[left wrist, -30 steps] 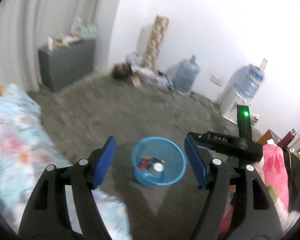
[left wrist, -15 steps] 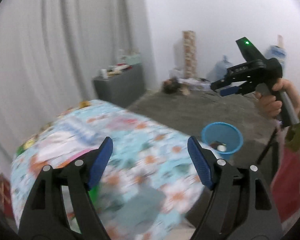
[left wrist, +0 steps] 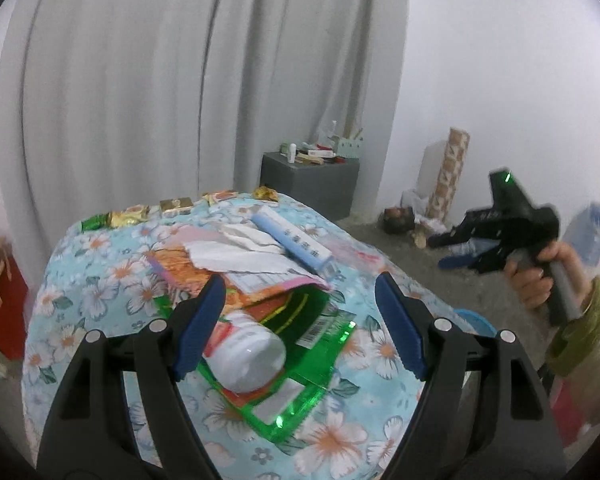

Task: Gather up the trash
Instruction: 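Grasp the white medicine box with the left gripper while the right grasps the clear plastic bag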

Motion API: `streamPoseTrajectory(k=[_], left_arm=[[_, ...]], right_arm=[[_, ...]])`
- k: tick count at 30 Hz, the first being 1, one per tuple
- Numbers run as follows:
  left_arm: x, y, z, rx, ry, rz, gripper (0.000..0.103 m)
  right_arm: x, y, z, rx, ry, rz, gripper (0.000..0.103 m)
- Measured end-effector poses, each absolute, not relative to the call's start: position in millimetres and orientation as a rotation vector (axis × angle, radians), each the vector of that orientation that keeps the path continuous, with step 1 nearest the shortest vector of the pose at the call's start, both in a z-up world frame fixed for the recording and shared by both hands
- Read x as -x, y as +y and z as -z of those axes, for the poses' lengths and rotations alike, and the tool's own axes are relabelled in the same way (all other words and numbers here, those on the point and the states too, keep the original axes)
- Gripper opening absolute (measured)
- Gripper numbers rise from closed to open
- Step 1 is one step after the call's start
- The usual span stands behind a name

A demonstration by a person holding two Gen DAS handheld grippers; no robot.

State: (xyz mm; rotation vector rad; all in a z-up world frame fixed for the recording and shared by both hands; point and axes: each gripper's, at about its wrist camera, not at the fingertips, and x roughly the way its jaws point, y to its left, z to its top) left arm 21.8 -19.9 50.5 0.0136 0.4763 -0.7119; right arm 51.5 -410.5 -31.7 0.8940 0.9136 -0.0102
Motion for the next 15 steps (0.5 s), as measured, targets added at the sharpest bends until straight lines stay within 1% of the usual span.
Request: streamPoseTrajectory(k=[5, 8, 13, 15], left_arm=[[-42.3, -3.7, -54.4, 0.097, 0.489, 0.761, 0.073], [-62.7, -1.1, -61.5, 0.165, 0.530, 0.815, 0.073], [-122.7, -7.2, -75.7, 0.342, 0.701, 0.916, 0.071], [-153.3, -19.3, -76.6, 0.404, 0.814, 0.967, 0.066]], right_arm=[[-83.0, -410.4, 59.1, -1.026, 0.928, -0.004, 0.060], [-100.1, -412.5, 72.0, -1.084, 0.922, 0.017, 0.056], [-116.8, -422.3, 95.6, -1.190, 0.917, 0.049, 0.048], [-122.2, -423.9, 102.3, -1.214, 0.912, 0.053, 0.046]])
